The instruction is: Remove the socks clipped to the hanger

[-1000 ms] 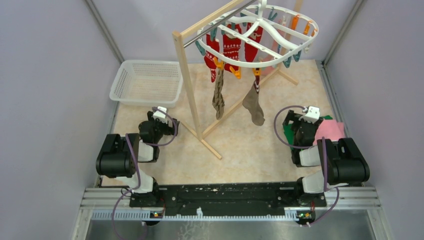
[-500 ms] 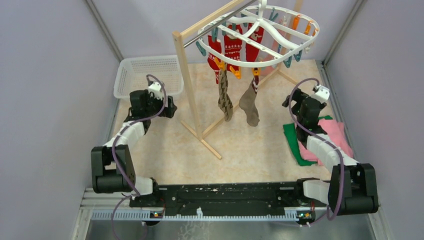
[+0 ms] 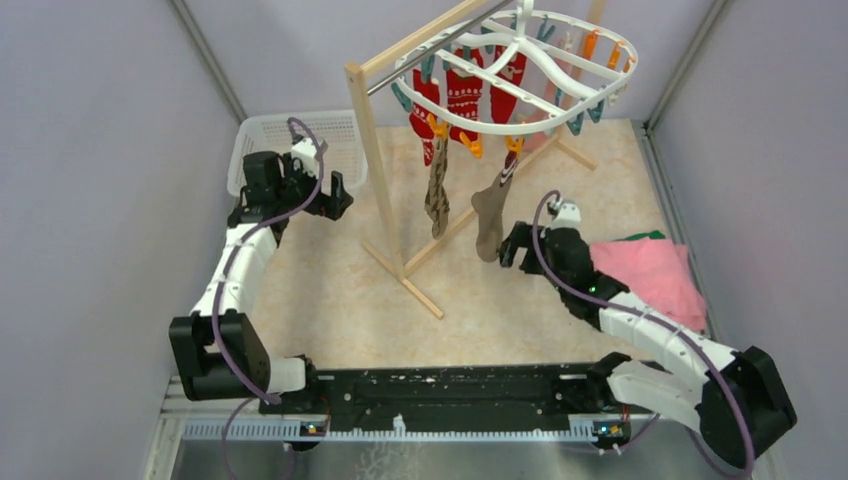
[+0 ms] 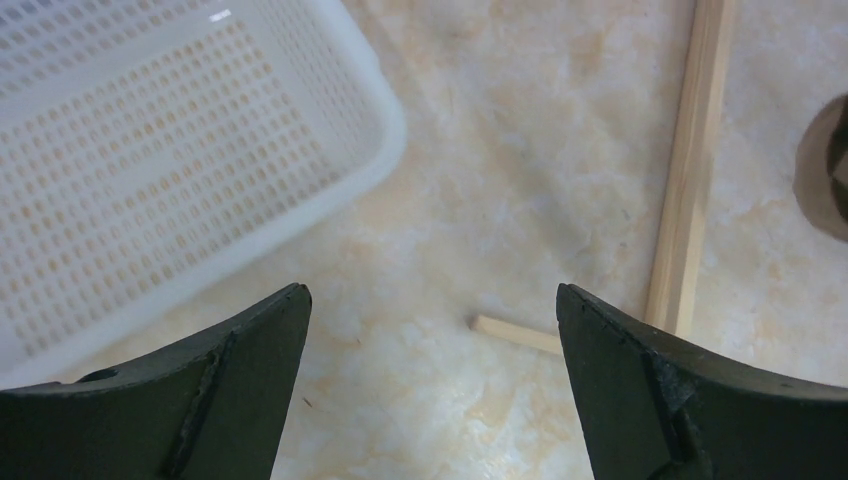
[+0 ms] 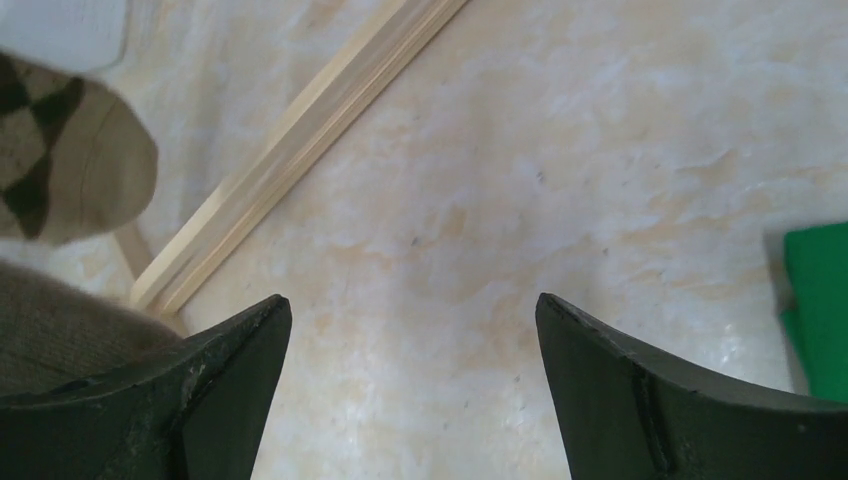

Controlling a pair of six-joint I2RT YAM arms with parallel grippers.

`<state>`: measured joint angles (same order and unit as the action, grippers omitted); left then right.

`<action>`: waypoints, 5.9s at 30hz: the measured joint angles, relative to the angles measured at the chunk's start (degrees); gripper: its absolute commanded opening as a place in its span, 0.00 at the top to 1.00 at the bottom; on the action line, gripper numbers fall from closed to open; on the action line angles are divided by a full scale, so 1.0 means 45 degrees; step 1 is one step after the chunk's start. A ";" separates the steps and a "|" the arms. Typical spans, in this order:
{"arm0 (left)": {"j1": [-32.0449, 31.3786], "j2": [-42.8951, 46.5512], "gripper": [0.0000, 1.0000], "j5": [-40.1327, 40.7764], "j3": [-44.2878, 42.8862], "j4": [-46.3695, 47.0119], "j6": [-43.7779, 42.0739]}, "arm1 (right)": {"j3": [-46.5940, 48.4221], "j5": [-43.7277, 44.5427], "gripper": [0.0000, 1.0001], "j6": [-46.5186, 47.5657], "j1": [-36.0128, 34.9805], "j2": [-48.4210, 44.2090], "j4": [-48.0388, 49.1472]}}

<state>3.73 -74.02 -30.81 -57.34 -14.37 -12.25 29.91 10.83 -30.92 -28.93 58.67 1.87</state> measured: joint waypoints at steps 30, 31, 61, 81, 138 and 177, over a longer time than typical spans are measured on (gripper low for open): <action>-0.1287 -0.7252 0.36 0.1831 -0.5673 -0.1005 -0.2239 | -0.0850 0.3585 0.17 -0.0777 -1.0035 0.3954 0.1161; -0.1282 -0.7334 0.36 0.1875 -0.5731 -0.1146 -0.2385 | -0.0767 0.3585 0.17 -0.0685 -1.0035 0.4036 0.1224; -0.2127 -0.4692 1.00 0.2997 -0.4002 -0.3439 -0.4634 | 0.0738 0.2560 0.44 0.1860 -0.9539 0.6256 0.2341; -0.2370 -0.2569 1.00 0.5542 -0.3429 -0.3764 -0.1627 | 0.4085 0.2030 0.98 0.2550 -0.8718 0.9525 0.2662; 0.0189 -0.0874 1.00 0.1088 0.0627 -0.4469 -0.3259 | 0.7456 0.1175 0.27 -0.0748 -0.8301 0.9544 -0.4911; 0.0733 0.0661 0.01 0.1311 -0.1175 -1.0477 -0.5591 | 0.5654 -0.1083 0.26 0.0364 0.5061 0.8451 -0.4022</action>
<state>7.03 -71.05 -24.91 -62.63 -61.52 -37.41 55.35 5.96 -29.28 -6.15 96.71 -16.23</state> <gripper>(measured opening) 0.987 0.729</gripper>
